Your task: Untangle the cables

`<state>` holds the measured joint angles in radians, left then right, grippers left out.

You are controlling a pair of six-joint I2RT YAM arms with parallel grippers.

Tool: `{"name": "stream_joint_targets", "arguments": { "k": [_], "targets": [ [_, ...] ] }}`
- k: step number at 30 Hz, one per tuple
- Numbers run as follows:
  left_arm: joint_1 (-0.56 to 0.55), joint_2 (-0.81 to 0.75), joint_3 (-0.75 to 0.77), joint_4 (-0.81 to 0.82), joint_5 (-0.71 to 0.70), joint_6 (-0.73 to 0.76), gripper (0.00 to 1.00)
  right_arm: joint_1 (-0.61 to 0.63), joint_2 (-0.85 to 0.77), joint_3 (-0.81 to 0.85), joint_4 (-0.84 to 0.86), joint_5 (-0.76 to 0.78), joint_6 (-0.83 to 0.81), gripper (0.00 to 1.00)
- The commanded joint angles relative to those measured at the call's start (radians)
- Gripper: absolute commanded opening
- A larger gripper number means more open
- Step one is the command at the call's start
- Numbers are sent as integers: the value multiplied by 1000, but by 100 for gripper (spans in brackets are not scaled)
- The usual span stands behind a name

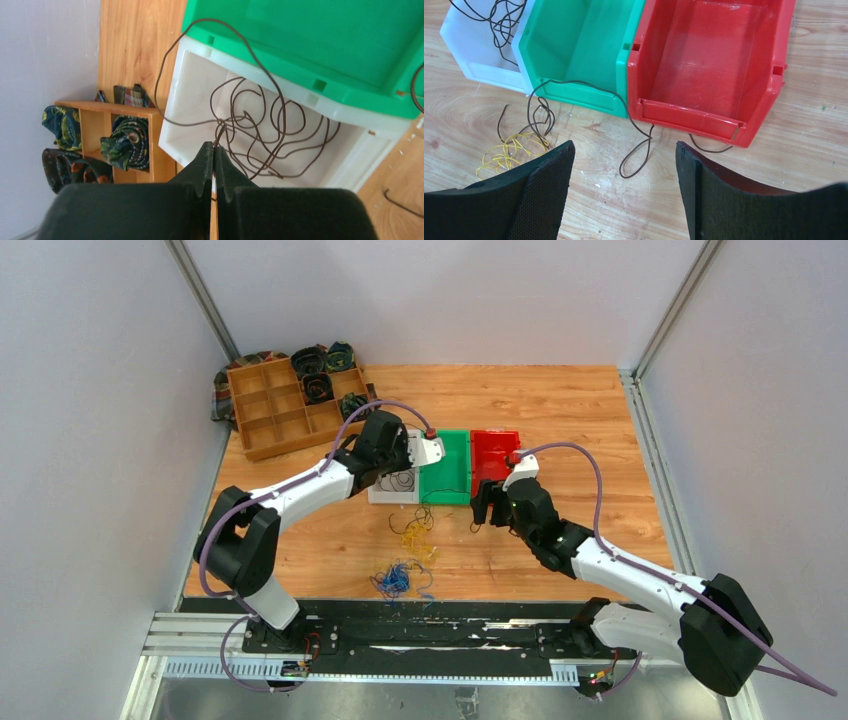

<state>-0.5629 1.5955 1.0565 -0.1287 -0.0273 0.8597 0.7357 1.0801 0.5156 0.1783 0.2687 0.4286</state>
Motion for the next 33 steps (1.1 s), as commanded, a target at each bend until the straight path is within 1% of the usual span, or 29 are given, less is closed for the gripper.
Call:
{"name": "stream_joint_targets", "arguments": {
  "k": [1, 6, 10, 11, 13, 15, 20, 23, 25, 27, 30, 33],
  "targets": [
    [10, 54, -21, 125, 9, 13, 0, -29, 2, 37, -45, 13, 22, 74],
    [15, 103, -77, 213, 3, 54, 0, -41, 9, 41, -63, 9, 21, 73],
    [38, 106, -31, 159, 52, 18, 2, -49, 24, 49, -68, -4, 11, 78],
    [43, 99, -10, 135, 66, 9, 10, -50, 30, 51, -68, -13, 7, 80],
    [59, 80, 41, 60, 119, -5, 33, -53, 44, 56, -70, -28, 1, 82],
    [78, 66, 97, -33, 178, -27, 44, -59, 58, 58, -70, -41, -7, 83],
    [105, 52, 251, -241, 297, -64, 64, -85, 120, 89, -101, -75, -33, 83],
    [112, 55, 335, -368, 380, -73, 79, -98, 165, 104, -99, -103, -42, 82],
    [113, 59, 379, -432, 411, -71, 86, -102, 197, 114, -96, -120, -45, 80],
    [116, 57, 410, -480, 441, -71, 88, -103, 232, 121, -96, -129, -48, 78],
    [116, 49, 407, -489, 473, -95, 87, -107, 276, 130, -87, -137, -45, 73],
    [116, 43, 366, -459, 505, -109, 85, -109, 317, 142, -85, -156, -40, 69]
  ]
}}
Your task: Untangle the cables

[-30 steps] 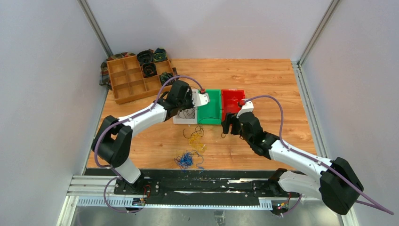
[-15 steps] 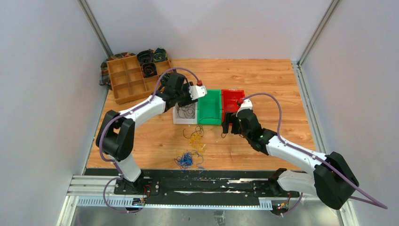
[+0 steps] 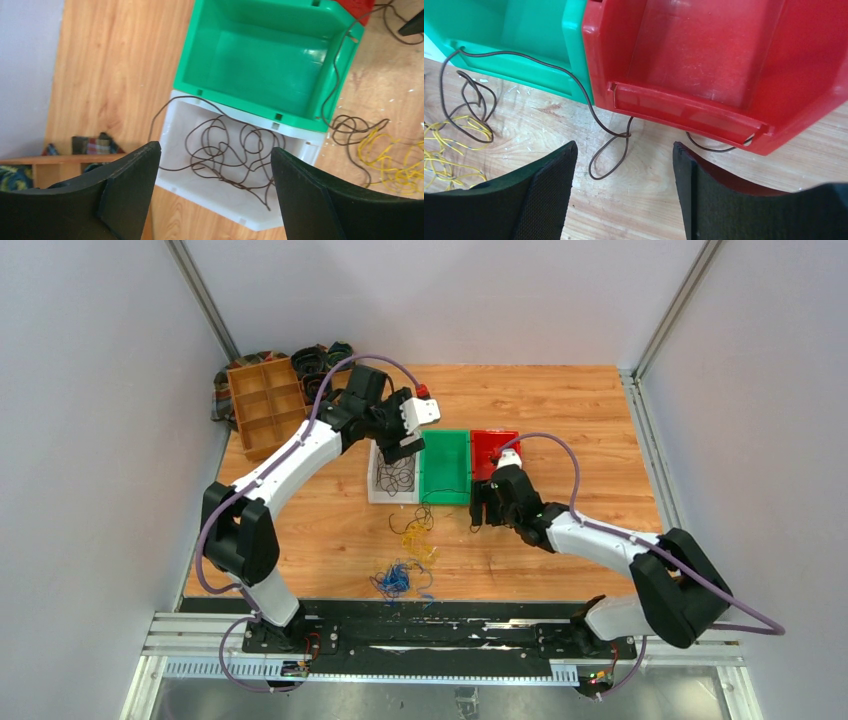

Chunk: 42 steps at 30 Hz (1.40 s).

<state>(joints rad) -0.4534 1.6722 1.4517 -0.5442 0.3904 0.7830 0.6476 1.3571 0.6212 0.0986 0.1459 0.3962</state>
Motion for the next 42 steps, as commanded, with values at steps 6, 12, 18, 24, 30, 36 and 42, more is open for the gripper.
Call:
{"name": "stream_joint_targets", "arguments": {
  "k": [6, 12, 18, 24, 30, 36, 42],
  "targets": [
    [6, -1, -123, 99, 39, -93, 74, -20, 90, 50, -15, -47, 20, 63],
    [6, 37, -160, 231, 50, -201, 61, -20, 118, 48, 6, -60, 43, 58],
    [23, 73, -190, 339, 84, -246, 49, -21, 118, 16, 41, -56, 69, 52],
    [47, 120, -198, 402, 125, -284, 43, -20, 106, -21, 77, -59, 94, 48],
    [63, 141, -223, 476, 123, -338, 24, -20, 89, -54, 107, -65, 118, 40],
    [80, 145, -250, 544, 110, -393, 1, -20, 75, -72, 119, -67, 129, 36],
    [86, 121, -278, 550, 91, -374, 1, -21, 73, -78, 121, -70, 145, 31]
  ]
}}
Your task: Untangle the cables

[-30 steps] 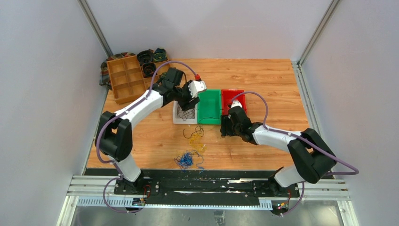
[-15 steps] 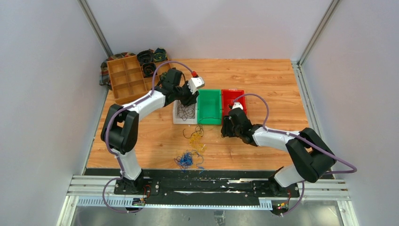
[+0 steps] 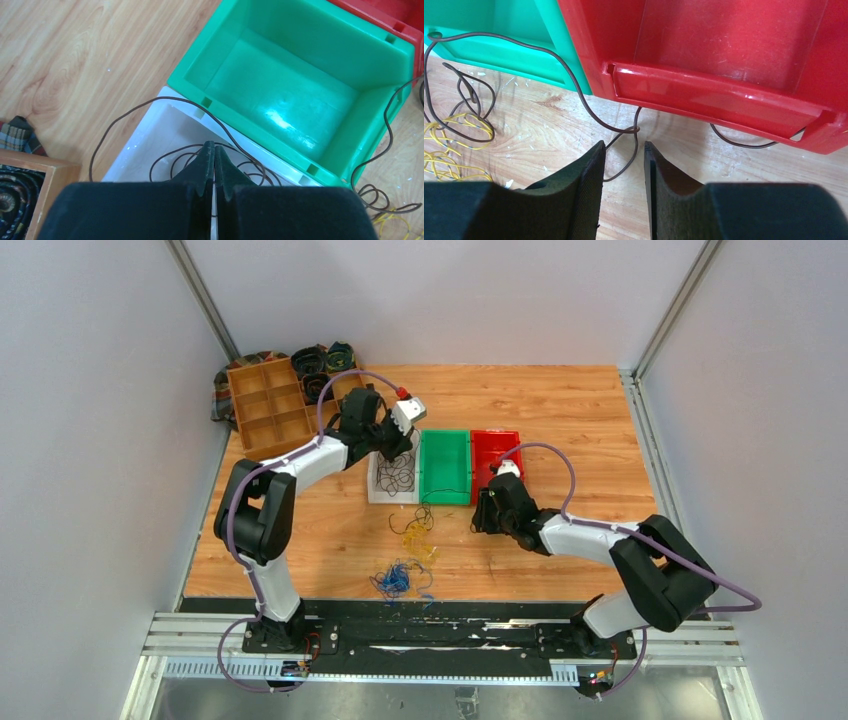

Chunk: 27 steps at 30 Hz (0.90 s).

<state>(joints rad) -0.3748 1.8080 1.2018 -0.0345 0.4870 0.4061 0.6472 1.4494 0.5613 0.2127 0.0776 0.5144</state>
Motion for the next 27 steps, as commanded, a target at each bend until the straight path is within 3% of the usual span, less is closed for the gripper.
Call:
{"name": "stream_joint_targets", "arguments": {
  "k": [1, 6, 9, 10, 14, 18, 21, 27],
  "targets": [
    [7, -19, -31, 33, -8, 10, 1, -20, -22, -19, 7, -2, 29, 30],
    [7, -52, -54, 31, -21, 33, 1, -20, -44, -31, 2, 2, 38, 23],
    [18, -73, 8, 2, -85, 12, 2, -20, -69, -35, -10, 3, 34, 20],
    [27, -74, 38, -2, -104, 5, 8, -20, -77, -38, -11, 5, 32, 19],
    [71, -15, 197, -52, -122, -35, 52, -20, -86, -41, -18, 9, 28, 19],
    [98, 102, 371, -175, -153, -73, 72, -20, -83, -41, -13, 4, 32, 20],
    [116, 148, 414, -224, -140, -90, 71, -20, -87, -41, -15, 7, 32, 20],
    [120, 74, 270, -173, -92, -28, 59, -20, -94, -41, -20, 2, 20, 20]
  ]
}}
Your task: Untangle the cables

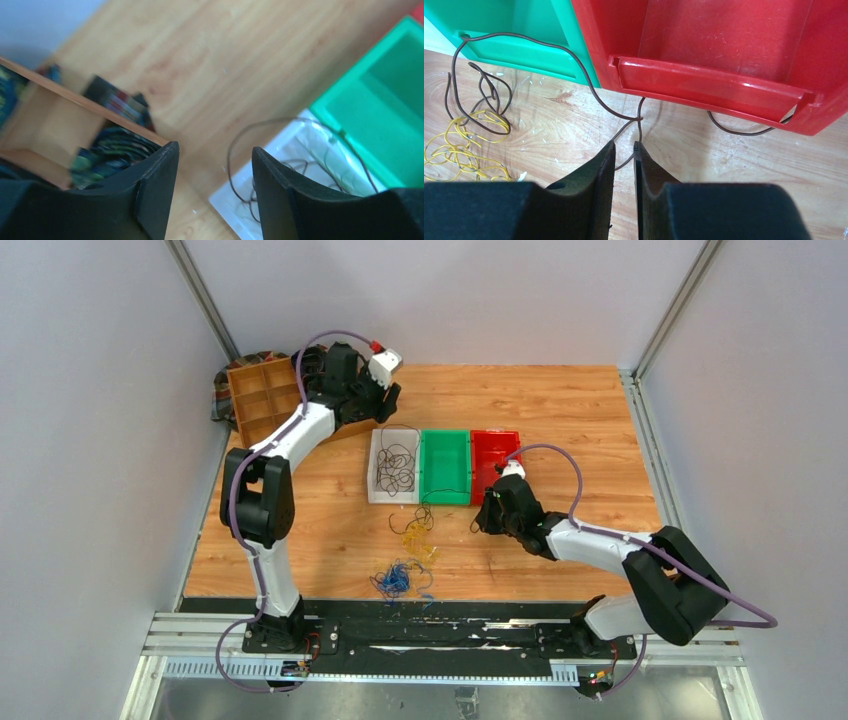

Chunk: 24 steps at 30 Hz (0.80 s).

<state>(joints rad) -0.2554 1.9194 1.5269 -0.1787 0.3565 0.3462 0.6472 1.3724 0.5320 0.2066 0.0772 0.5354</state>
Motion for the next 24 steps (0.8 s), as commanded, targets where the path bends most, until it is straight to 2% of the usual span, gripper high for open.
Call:
{"name": "stream_joint_targets", "arguments": {
  "k": [1, 7, 11, 19, 24],
  "targets": [
    [1, -41, -64, -36, 44, 39, 59, -20, -16, -11, -12, 0, 0, 20],
    [1, 2, -33, -69, 4, 13, 67, -20, -16, -16, 2, -7, 12, 20],
    [5, 37, -1, -64, 18, -47, 68, -20, -21, -17, 1, -8, 10, 20],
    [20, 112, 76, -138, 62, -95, 63, -20, -34, -21, -4, -2, 3, 19],
    [48, 171, 150, -171, 86, -186, 59, -19, -31, -30, 9, -9, 8, 19]
  ]
}}
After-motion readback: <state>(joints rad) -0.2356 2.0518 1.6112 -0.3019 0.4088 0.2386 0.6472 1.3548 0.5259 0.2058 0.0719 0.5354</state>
